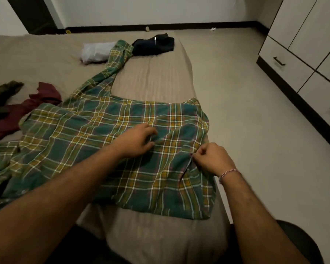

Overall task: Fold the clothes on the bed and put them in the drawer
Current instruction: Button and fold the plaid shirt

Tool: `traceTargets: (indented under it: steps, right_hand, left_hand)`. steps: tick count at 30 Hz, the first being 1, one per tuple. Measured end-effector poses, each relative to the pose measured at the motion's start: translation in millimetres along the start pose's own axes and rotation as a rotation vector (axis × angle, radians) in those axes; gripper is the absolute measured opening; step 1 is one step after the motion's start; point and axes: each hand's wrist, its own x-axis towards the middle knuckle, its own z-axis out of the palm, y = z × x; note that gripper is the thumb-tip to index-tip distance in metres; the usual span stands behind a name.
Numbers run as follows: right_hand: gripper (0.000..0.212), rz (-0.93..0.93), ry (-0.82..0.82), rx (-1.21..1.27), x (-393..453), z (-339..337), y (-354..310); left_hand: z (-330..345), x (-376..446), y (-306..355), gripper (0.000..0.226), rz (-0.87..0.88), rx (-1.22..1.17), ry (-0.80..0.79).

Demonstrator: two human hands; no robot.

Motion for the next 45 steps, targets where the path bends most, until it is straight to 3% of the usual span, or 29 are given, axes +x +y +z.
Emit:
traceTargets:
  steps: [5, 7, 11, 14, 16, 18, 20, 22, 25, 27, 30, 35, 40, 43, 45]
  right_hand:
    - [0.014, -0.037, -0.091, 0.026, -18, 7, -5]
    - [0.016, -0.032, -0.037, 0.024, -25, 17, -7]
    - [0.025, 0.155, 0.148, 0.329, -35, 6, 20]
    - [0.018, 0.305, 0.326, 0.268, -49, -17, 55]
    - [0.005, 0.343, 0.358, 0.110, -61, -19, 60]
    - [0.029, 0.200, 0.443, -0.106, -71, -9, 52]
    - [0.038, -0.149, 0.516, -0.167, -84, 7, 28]
    - [0.038, -0.480, 0.358, -0.181, -100, 23, 3]
    - [0.041, -0.661, 0.017, -0.483, -119, 57, -21]
    - [0.049, -0.614, -0.071, -0.644, -120, 70, -20]
    - [0.048, -0.558, -0.034, -0.684, -118, 68, -14]
    - [0.033, -0.476, 0.020, -0.708, -127, 63, -13]
    - [0.063, -0.364, -0.082, -0.644, -129, 50, 0]
    - [0.058, -0.341, -0.026, -0.571, -134, 41, 8]
    - [0.049, -0.385, 0.014, -0.564, -137, 45, 5]
  left_hand:
    - [30, -68, -20, 0.066, 0.080, 0.124, -0.009]
    - [46, -81, -14, 0.073, 0.094, 0.128, -0.021]
    - [64, -91, -10, 0.074, 0.060, 0.125, -0.028]
    - [66, -98, -22, 0.076, 0.047, 0.130, -0.021]
    - [61, -99, -30, 0.075, 0.029, 0.141, -0.053]
    - [49, -105, -35, 0.072, 0.006, 0.110, -0.087]
    - [30, -117, -45, 0.067, -0.012, 0.072, -0.135]
    - [7, -132, -60, 0.059, -0.033, -0.025, -0.222]
    - [-29, -178, -105, 0.040, -0.151, -0.069, -0.310]
    - [-45, -218, -144, 0.021, -0.250, -0.100, -0.265]
    - [-50, -281, -197, 0.015, -0.362, -0.300, -0.110]
    - [-8, -333, -237, 0.055, -0.408, -0.026, -0.057]
    - [3, -337, -250, 0.040, -0.402, -0.147, 0.369]
    - [-7, -334, -251, 0.075, -0.296, -0.222, 0.437]
    - [-16, -333, -245, 0.101, -0.223, -0.198, 0.386]
